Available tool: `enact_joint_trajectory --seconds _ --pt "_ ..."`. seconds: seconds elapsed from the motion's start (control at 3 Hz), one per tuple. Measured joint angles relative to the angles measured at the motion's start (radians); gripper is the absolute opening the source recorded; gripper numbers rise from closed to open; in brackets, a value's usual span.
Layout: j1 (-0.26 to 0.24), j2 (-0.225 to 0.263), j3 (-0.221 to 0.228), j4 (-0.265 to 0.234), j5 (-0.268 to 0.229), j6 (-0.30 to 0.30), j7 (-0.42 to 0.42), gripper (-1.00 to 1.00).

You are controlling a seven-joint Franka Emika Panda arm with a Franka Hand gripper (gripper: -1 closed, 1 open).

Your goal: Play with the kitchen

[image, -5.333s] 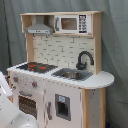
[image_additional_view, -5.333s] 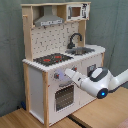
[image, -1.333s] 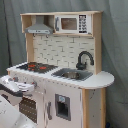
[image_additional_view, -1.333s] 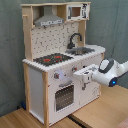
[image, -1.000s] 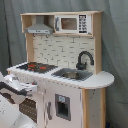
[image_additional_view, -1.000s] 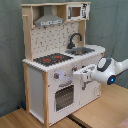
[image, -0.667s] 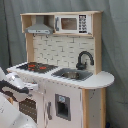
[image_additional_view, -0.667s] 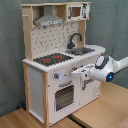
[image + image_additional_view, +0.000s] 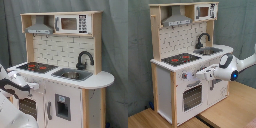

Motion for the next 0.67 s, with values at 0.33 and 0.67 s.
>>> enact_joint_trajectory --seconds 0.33,0.67 --pt "-0.002 0.0 0.002 0.0 0.0 0.0 0.0 -1.0" --pt "0.004 -0.003 -0.006 -0.022 0.0 -0.009 0.072 -1.0"
